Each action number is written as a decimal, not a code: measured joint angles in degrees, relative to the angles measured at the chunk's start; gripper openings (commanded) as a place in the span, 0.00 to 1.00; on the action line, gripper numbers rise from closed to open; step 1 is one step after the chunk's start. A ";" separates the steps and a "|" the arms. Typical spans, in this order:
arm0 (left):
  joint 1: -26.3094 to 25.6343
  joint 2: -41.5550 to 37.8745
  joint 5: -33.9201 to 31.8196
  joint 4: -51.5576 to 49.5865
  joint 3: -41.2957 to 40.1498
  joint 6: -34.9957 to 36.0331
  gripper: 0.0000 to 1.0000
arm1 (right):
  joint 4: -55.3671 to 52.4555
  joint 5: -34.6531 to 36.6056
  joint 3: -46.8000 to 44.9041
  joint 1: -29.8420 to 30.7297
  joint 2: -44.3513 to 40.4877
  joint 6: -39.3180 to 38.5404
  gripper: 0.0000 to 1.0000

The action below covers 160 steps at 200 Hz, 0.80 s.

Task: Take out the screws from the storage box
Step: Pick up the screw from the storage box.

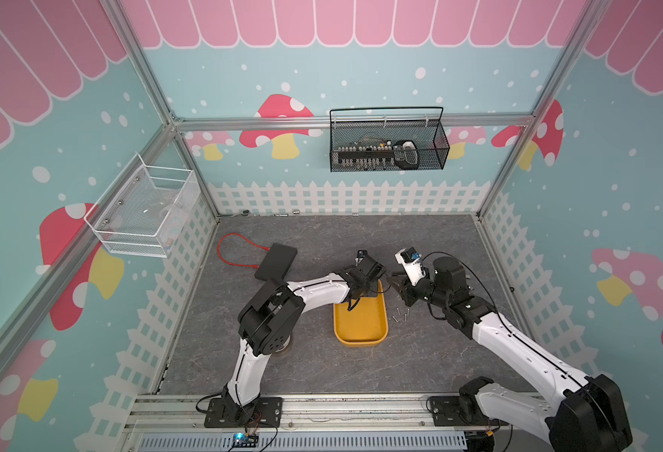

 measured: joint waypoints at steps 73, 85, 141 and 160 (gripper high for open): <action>0.31 0.61 4.09 -2.08 -0.35 0.13 0.33 | 0.17 -0.35 -0.02 0.00 0.00 0.00 0.27; 0.31 0.63 4.04 -2.56 -0.98 0.15 0.33 | 0.20 -0.35 -0.02 0.00 0.00 0.00 0.27; 0.31 0.70 3.19 -2.60 -1.40 0.22 0.30 | 0.17 -0.74 -0.02 0.00 0.00 0.02 0.28; 0.31 0.72 3.19 -2.60 -1.40 0.22 0.26 | 0.15 -0.81 -0.02 0.00 0.00 0.00 0.27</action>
